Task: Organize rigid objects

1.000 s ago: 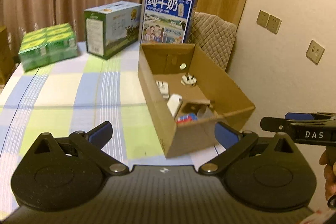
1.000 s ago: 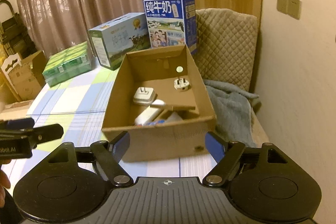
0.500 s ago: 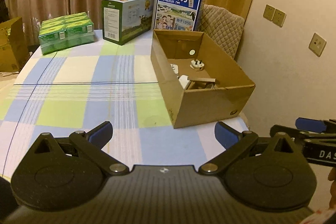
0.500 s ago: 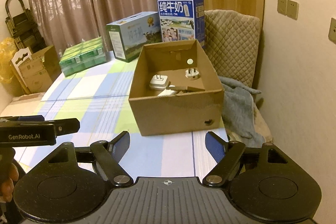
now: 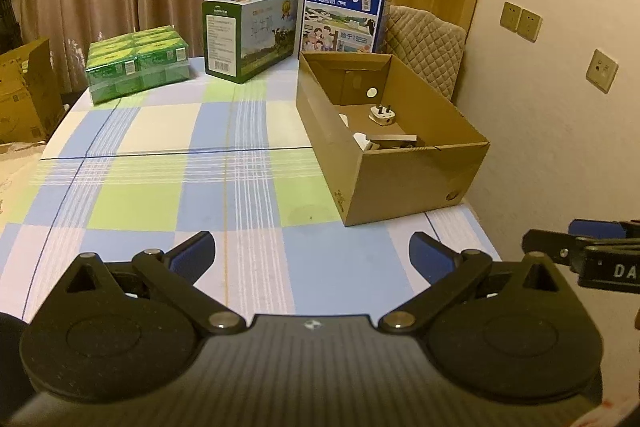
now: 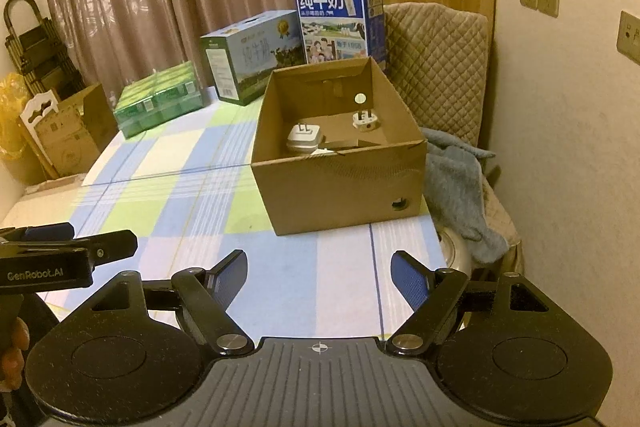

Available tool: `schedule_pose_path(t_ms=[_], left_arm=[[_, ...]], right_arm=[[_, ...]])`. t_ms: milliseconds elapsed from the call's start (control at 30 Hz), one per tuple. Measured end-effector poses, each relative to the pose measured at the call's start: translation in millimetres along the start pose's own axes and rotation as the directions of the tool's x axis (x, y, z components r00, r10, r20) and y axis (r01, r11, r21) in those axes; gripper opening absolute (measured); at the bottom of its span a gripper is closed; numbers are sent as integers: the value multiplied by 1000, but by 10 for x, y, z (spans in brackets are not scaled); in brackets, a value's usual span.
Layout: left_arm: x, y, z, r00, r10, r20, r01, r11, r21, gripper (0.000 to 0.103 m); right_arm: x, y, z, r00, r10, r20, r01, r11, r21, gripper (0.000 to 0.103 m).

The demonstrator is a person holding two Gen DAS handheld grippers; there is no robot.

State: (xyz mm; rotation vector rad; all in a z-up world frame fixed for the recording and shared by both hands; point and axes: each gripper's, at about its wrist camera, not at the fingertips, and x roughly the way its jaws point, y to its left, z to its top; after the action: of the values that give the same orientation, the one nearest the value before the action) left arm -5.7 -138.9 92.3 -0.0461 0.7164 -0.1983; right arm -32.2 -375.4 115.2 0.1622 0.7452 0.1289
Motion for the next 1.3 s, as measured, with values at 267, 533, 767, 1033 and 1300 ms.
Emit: schedule_pose_path(t_ms=[267, 533, 767, 1033, 1300], left_arm=[[20, -24, -8, 1000, -3, -9, 3, 1000, -1, 102], [31, -51, -14, 1000, -8, -9, 8, 1000, -2, 102], [37, -59, -25, 1000, -10, -9, 10, 1000, -3, 102], [39, -64, -35, 1000, -13, -11, 13, 1000, -4, 102], [37, -75, -40, 1000, -14, -7, 14, 1000, -6, 102]], right_arm=[[8, -9, 3, 1000, -20, 19, 20, 1000, -9, 76], [4, 1, 2, 1000, -13, 21, 13, 1000, -9, 76], [14, 5, 6, 1000, -14, 26, 14, 1000, -4, 76], [24, 11, 0, 1000, -11, 23, 11, 1000, -4, 76], [20, 9, -2, 1000, -12, 27, 12, 1000, -2, 76]])
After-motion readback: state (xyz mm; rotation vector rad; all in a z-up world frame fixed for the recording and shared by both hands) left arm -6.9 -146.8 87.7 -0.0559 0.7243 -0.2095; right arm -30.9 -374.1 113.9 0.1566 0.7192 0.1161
